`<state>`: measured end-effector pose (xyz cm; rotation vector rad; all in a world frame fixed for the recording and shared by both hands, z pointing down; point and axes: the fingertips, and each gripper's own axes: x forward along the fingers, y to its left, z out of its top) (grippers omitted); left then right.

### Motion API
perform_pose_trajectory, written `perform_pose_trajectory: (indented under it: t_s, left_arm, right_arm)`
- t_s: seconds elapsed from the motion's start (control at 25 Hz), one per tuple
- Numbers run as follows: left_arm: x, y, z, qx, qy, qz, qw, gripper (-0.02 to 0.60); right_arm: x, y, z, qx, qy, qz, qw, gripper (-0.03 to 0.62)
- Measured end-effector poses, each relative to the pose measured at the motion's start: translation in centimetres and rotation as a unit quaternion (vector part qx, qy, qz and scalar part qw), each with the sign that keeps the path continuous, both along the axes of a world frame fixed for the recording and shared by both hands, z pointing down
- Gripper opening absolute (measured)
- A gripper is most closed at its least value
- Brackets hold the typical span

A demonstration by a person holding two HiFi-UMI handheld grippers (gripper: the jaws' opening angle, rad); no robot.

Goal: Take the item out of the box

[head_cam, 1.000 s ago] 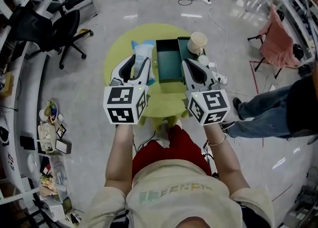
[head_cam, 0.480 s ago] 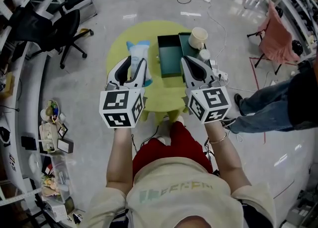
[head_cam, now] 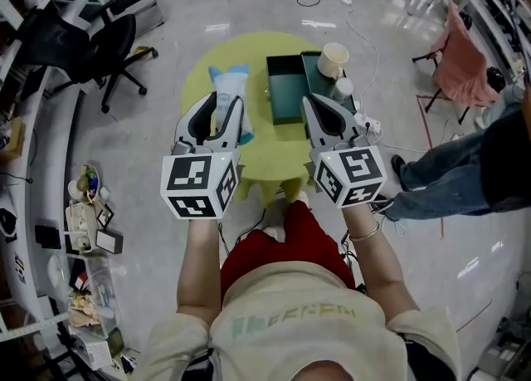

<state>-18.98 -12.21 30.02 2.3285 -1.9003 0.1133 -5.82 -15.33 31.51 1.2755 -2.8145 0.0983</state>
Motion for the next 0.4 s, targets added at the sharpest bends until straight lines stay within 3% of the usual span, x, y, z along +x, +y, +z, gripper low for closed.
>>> perform_pose_trajectory:
  t_s: [0.4]
  left_arm:
    - [-0.9,3.1,-0.5,0.009,0.001,0.002,1.0,0.17]
  right_arm:
    - [-0.8,2.9,0.2,0.0,-0.001,0.001,1.0,0.035]
